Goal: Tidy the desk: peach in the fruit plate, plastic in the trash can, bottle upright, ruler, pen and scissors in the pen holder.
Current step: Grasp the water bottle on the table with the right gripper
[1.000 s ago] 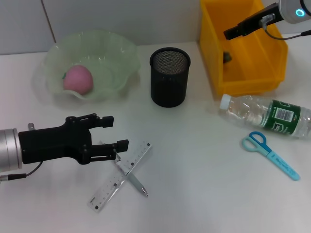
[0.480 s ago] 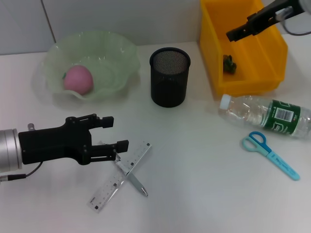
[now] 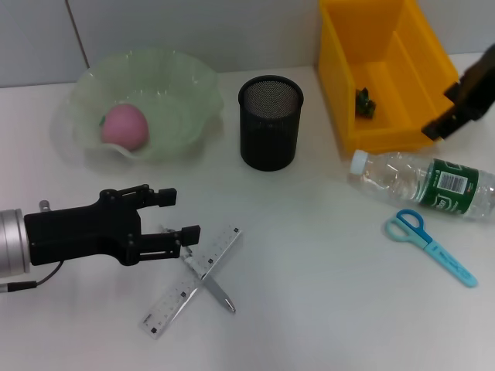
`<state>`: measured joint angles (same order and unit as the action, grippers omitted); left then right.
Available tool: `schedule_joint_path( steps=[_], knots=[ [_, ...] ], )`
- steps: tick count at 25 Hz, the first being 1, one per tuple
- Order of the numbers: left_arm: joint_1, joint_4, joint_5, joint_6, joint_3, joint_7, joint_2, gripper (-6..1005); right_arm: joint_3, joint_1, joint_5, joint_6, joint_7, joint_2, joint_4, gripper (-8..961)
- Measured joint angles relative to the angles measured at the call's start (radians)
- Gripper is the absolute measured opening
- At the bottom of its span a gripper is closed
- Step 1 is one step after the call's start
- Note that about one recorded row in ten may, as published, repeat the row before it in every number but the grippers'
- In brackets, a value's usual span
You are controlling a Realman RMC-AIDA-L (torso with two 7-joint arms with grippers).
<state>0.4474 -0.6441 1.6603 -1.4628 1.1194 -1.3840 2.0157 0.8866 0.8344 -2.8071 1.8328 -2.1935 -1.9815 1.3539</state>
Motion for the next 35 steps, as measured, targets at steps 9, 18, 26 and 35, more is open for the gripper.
schedule_joint_path(
  steps=[9, 18, 26, 35],
  knots=[
    [-0.001, -0.003, -0.006, -0.001, -0.028, -0.011, 0.0, 826, 0.054, 0.007, -0.098, -0.005, 0.081, -0.006, -0.099, 760],
    [-0.001, -0.001, -0.006, 0.0, -0.063, -0.017, 0.003, 826, 0.175, -0.013, -0.111, -0.132, 0.166, -0.02, -0.164, 760],
    [-0.003, 0.0, -0.008, -0.002, -0.083, -0.034, 0.012, 826, 0.243, 0.008, -0.112, -0.231, 0.222, -0.014, -0.297, 761],
    [-0.007, -0.003, -0.009, -0.002, -0.102, -0.04, 0.016, 826, 0.284, 0.005, -0.112, -0.312, 0.235, -0.012, -0.376, 761]
  ],
)
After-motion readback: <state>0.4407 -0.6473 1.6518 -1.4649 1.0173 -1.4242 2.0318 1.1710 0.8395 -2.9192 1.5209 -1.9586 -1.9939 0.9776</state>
